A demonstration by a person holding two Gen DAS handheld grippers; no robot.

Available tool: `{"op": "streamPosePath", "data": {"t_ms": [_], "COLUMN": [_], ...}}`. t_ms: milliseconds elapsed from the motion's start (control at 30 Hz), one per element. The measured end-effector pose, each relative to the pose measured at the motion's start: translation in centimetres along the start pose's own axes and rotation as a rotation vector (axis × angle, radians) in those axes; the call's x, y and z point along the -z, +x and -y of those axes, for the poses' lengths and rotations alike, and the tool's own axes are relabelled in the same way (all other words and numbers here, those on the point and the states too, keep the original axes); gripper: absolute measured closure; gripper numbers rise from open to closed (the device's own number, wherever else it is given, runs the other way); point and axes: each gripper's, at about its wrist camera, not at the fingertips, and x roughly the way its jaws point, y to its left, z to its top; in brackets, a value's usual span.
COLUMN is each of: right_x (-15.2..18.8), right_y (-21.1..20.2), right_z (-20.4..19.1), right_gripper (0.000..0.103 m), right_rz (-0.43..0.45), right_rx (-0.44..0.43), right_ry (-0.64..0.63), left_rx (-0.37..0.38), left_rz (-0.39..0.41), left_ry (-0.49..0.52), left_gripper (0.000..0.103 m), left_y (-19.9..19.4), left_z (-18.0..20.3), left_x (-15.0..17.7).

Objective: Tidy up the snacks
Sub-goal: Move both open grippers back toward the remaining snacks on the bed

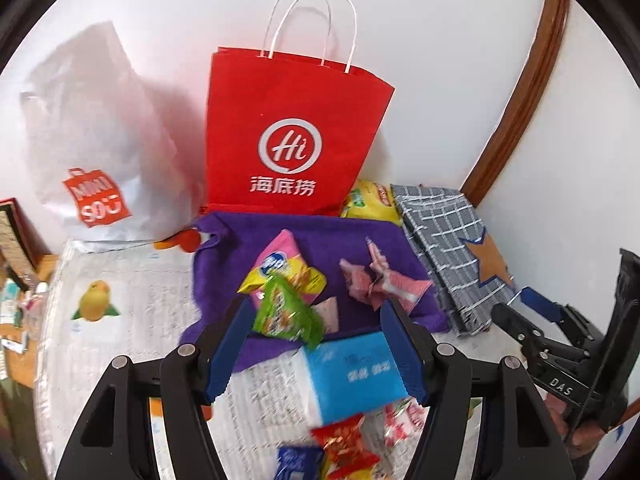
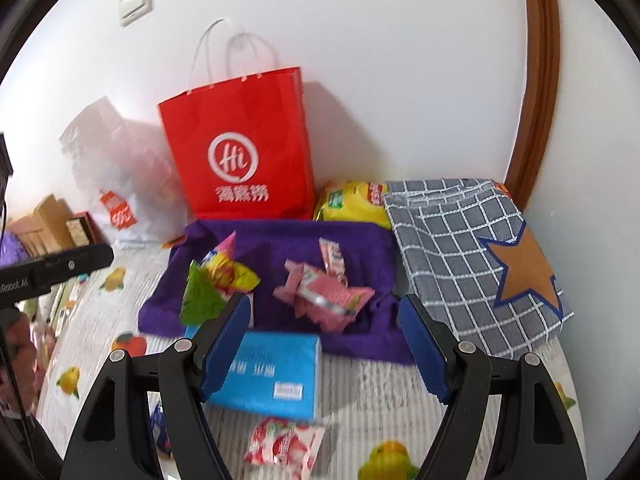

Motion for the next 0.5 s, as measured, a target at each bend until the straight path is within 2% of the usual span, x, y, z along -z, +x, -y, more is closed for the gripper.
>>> {"op": "streamPosePath", "data": {"t_ms": [200, 500], "right_x": [2.6, 6.3], "right_y": [-1.8, -1.8], "right_z": [-0.9, -0.3], "right_gripper": [0.027, 0.027], "right_rz": [-0.012, -0.072], "right_rx": [0.003, -0.009], "right_ry": [-0.024, 0.005], "left_rx": [-0.036, -0.079], "left_rz": [0.001, 0.003], "left_ry": [0.025, 0.010], "left_gripper": [0.038, 0.038], "left_y": [-1.7, -3.2], "left_z": [0.1, -0.2], "left_x": [2.1, 5.1]}}
